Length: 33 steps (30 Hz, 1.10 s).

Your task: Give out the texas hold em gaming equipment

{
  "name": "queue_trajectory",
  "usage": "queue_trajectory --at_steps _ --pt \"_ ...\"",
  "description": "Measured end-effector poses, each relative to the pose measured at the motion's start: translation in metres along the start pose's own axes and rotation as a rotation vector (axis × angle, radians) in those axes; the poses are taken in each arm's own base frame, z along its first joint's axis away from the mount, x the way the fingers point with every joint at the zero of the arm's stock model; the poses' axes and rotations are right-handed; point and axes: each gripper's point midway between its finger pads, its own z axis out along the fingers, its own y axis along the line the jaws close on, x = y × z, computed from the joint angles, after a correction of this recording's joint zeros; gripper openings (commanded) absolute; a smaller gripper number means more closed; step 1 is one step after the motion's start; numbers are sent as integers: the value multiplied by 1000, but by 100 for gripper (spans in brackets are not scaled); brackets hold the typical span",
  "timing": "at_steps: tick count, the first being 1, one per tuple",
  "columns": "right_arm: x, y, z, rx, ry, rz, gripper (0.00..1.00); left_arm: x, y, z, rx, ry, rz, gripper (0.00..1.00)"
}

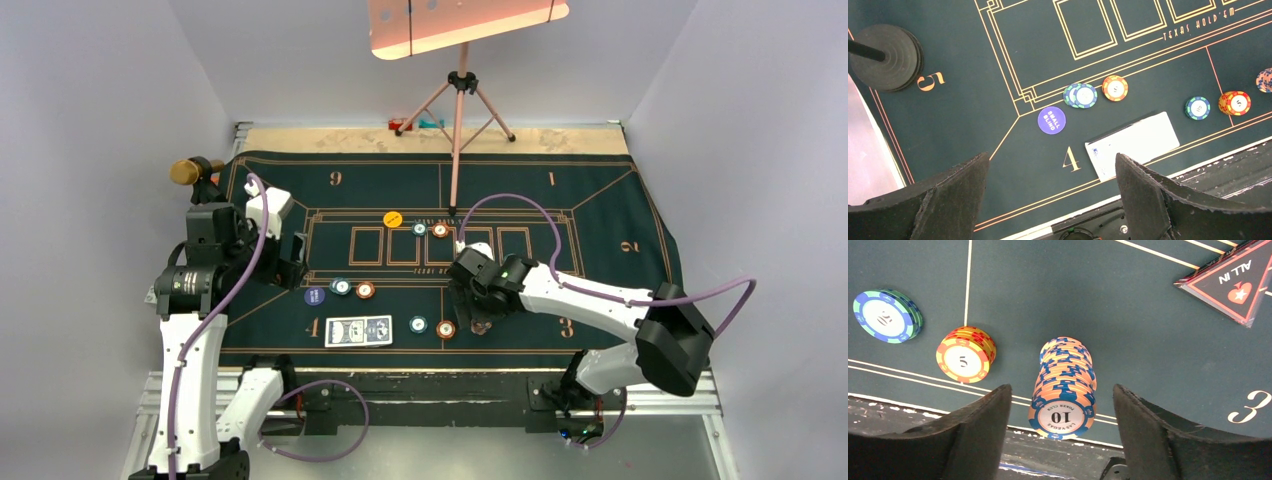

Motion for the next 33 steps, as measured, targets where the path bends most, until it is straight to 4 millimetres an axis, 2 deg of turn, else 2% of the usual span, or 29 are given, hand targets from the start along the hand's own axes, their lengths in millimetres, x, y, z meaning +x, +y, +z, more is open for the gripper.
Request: queue_trajectory --at_steps 7,14,18,21,24,29,33 --pt "-3 5 1 -23 -10 10 51 -1 0 0 -2 -6 2 100" --pt "-3 6 1 -24 -12 11 40 -1 0 -1 -3 -9 4 100" --pt "-3 6 2 -23 -14 11 43 -1 0 -2 -5 -13 6 100" --pt "-3 5 2 -17 -17 10 37 -2 0 -3 -6 -17 8 100" --pt "-4 4 1 -12 -22 9 26 -2 0 -3 -9 -18 9 100" --pt "-4 0 1 7 -24 8 0 -2 0 -3 -10 -18 9 100" --pt "-2 -5 -1 31 -16 6 0 -2 0 -3 -10 -18 9 100"
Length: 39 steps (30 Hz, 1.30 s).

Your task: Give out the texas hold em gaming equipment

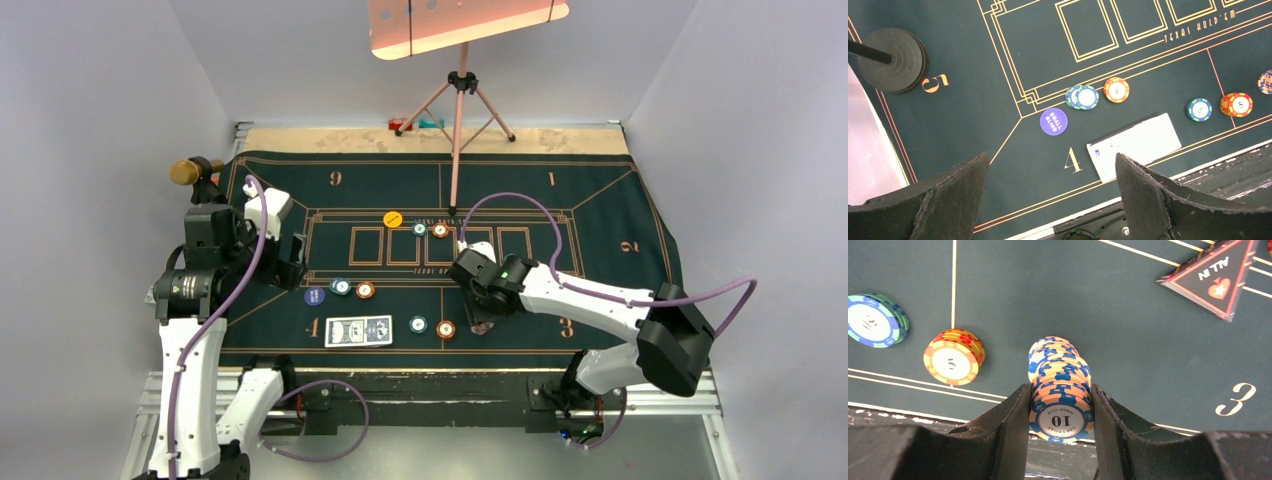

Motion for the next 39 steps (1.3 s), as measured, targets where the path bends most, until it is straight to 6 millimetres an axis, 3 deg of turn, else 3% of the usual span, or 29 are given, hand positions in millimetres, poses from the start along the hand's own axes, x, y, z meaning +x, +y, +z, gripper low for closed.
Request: queue_trajectory --at_steps 5,9,15,19,25,32,35,39 --pt "0 -5 -6 26 9 -5 0 0 0 0 0 -1 0 100" --pt "-13 1 -16 10 -15 2 0 0 0 0 0 -1 0 100" --pt "-49 21 -40 -52 -90 14 0 0 0 0 0 -1 -1 100" --pt "-86 50 -42 -81 -125 -2 0 0 0 1 1 1 -4 100" --pt "-143 112 -6 -128 -140 -47 0 -1 0 2 0 -1 -8 100" --pt "-191 181 40 -184 -159 -102 0 -3 2 1 -16 -8 -33 100" --pt "-196 202 57 -208 -162 -123 0 -3 4 1 -30 -17 -36 100" --pt "-190 215 76 -221 -135 -145 0 -2 4 0 -34 -19 -42 100"
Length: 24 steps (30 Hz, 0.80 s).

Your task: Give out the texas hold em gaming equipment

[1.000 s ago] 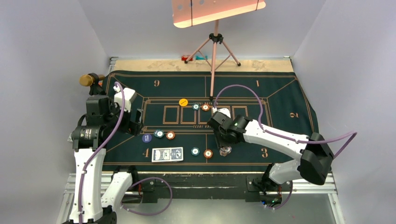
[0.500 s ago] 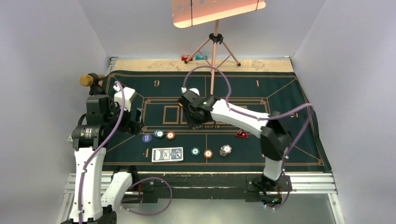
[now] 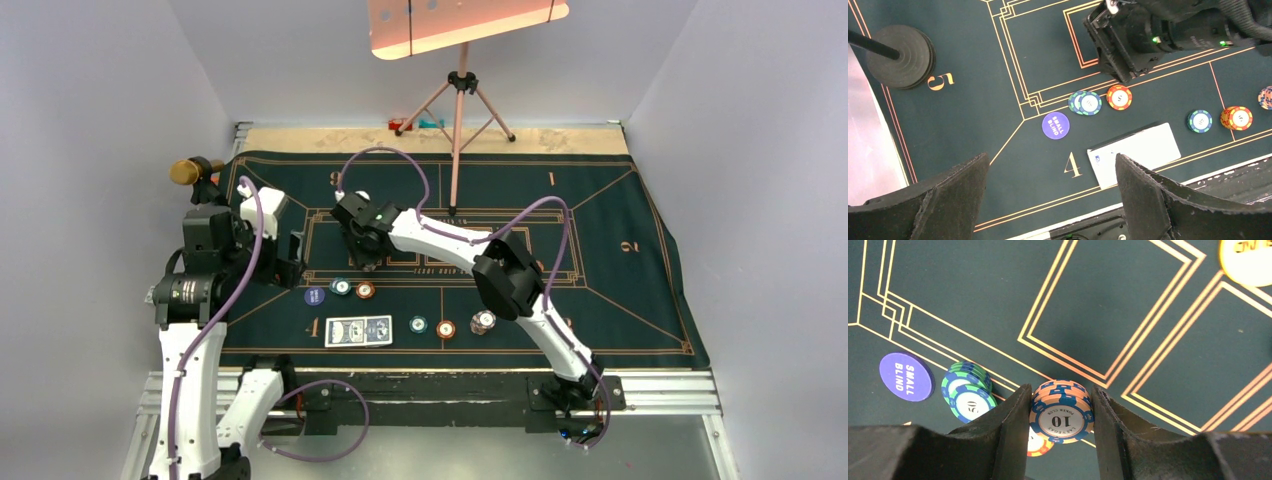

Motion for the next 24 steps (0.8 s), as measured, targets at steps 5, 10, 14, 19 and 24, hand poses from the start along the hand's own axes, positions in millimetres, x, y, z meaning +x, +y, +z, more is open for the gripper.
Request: queue_trajectory --at_steps 5,10,14,19,24 --pt "5 10 16 -29 13 -6 0 0 -1 0 4 1 0 100" --pt "1 17 22 -55 10 -4 1 4 -1 2 7 11 -1 100" --pt "-1 20 27 -62 0 -2 40 12 -1 7 12 35 -7 100" --pt "-1 21 28 -66 -3 -1 69 15 -2 10 21 50 -10 100" --pt "-3 21 27 -67 -8 -10 78 15 -2 10 23 49 -3 100"
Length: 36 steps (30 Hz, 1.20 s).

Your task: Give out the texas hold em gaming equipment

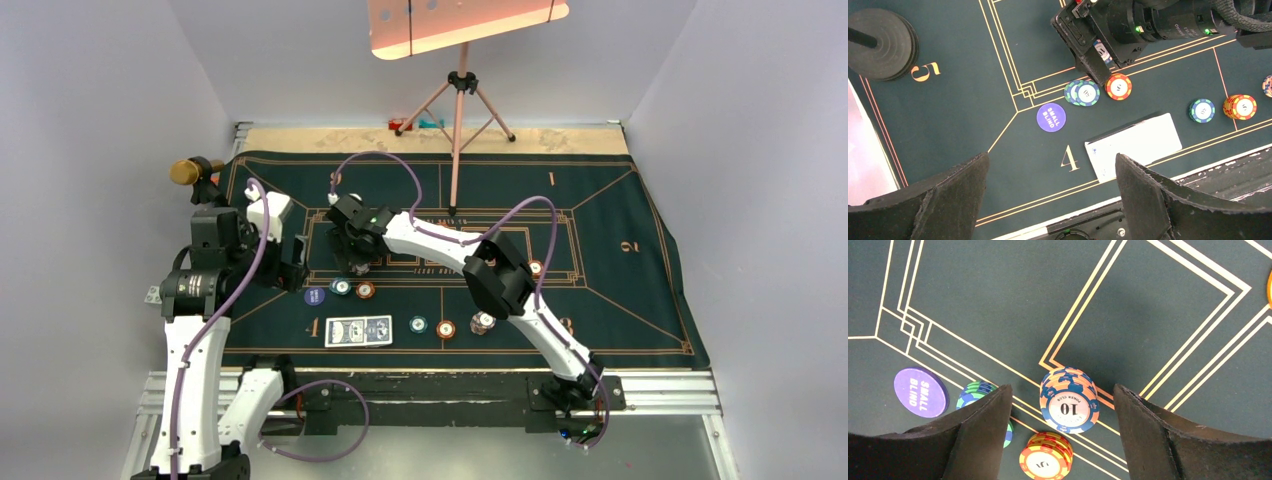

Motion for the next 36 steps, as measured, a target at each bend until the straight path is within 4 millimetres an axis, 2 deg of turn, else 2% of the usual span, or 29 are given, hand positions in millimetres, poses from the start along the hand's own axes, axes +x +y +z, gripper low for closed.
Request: queue_trajectory --at_steps 4,7,9,13,15,16,17,19,20,24,27,31,36 --pt "-3 -3 -8 10 -5 -14 80 0 0 0 0 0 1 100" --pt "-14 -7 -30 17 -39 -15 82 0 -1 0 4 -1 2 100" --pt "-20 -16 -59 23 -68 -8 87 0 -1 0 9 -2 8 100" --pt "-35 -49 -142 63 -182 30 91 0 -2 0 16 0 11 100" --pt "-35 -70 -182 91 -243 62 93 0 -2 1 18 2 18 100" --pt "-31 -79 -194 102 -257 76 93 0 -2 1 20 3 23 100" --pt "-23 -92 -204 115 -269 97 93 0 -2 1 20 4 25 100" --pt "8 -121 -214 155 -241 135 94 0 -2 1 21 5 32 100" --pt "30 -138 -214 183 -207 155 95 0 -2 1 23 4 34 100" --pt "99 -180 -210 282 -66 204 95 0 -2 2 29 8 41 100" --pt "132 -188 -215 302 -11 223 96 1 -2 4 34 16 49 100" --pt "154 -189 -217 283 6 260 97 1 -3 5 42 21 51 100" --pt "176 -188 -204 264 56 284 98 2 -4 5 47 25 50 100"
